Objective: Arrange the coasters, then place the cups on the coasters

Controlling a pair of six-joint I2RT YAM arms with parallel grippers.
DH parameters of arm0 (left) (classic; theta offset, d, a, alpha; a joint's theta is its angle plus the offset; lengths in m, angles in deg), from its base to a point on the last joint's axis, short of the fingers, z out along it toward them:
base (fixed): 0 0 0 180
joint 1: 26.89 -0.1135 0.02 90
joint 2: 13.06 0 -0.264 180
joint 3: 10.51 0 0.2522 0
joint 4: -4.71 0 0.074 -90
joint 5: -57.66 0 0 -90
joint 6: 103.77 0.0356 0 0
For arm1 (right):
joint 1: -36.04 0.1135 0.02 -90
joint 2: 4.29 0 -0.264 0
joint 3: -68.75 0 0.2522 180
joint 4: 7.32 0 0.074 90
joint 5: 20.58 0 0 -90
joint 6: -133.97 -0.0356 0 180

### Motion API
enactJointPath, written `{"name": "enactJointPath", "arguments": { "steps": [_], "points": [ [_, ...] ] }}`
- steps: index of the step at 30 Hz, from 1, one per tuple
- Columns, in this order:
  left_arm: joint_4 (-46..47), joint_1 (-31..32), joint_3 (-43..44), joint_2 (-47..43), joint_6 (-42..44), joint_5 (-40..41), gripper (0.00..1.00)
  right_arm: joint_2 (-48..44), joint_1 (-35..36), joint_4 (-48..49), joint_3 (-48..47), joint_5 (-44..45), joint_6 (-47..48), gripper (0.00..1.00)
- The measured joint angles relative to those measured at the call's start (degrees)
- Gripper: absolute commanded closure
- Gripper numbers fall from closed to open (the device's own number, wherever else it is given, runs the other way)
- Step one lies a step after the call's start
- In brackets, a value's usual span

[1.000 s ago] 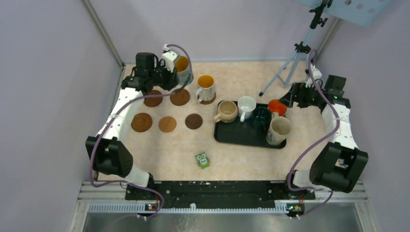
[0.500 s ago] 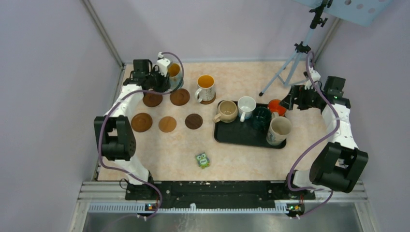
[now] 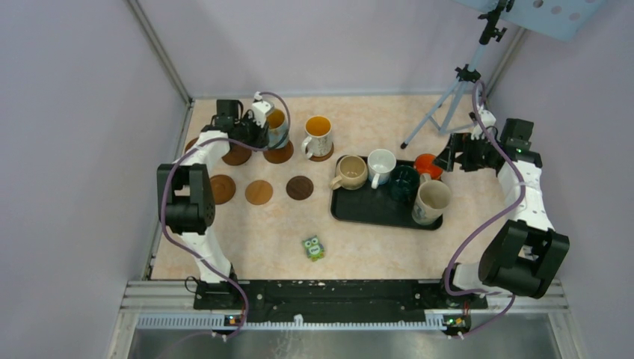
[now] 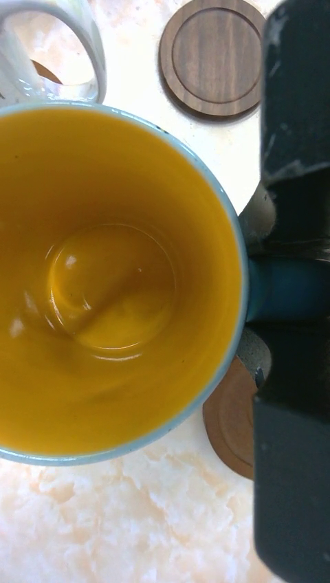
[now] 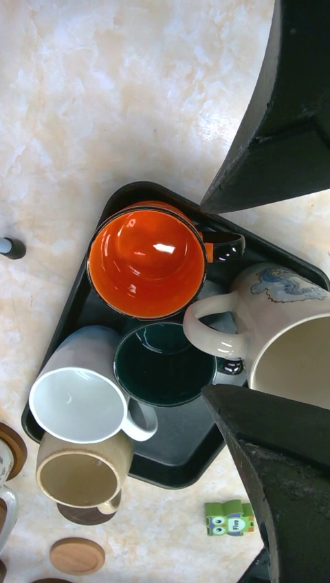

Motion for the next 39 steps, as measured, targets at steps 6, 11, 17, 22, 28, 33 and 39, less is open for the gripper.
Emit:
{"name": "enactJointPath", "arguments": {
  "steps": [6,11,17,22,28,33,39],
  "points": [
    [-2.6,0.0,0.0,1.2,1.5,-1.0,1.0,0.0,0.0,0.6,0.0,0.1,-0.5,0.07],
    [-3.3,0.0,0.0,1.2,1.9,-1.2,1.0,0.0,0.0,0.9,0.0,0.1,-0.5,0.07],
    [-3.4,0.0,0.0,2.4,2.3,-1.0,1.0,0.0,0.0,1.0,0.1,0.1,-0.8,0.07],
    [-3.5,-0.1,0.0,4.1,2.5,-0.9,0.99,0.0,0.0,1.9,0.7,0.1,-0.9,0.06],
    [-3.7,-0.3,0.7,4.9,2.9,-1.1,0.97,0.0,0.0,2.1,1.2,0.1,-0.9,0.06],
    [-3.8,-0.5,0.9,5.1,2.9,-1.1,0.92,0.0,0.0,2.2,1.2,0.1,-0.9,0.06],
    [-3.8,-0.5,0.9,5.1,3.0,-1.0,0.77,0.0,0.0,2.2,1.2,0.1,-0.9,0.07]
  ]
}}
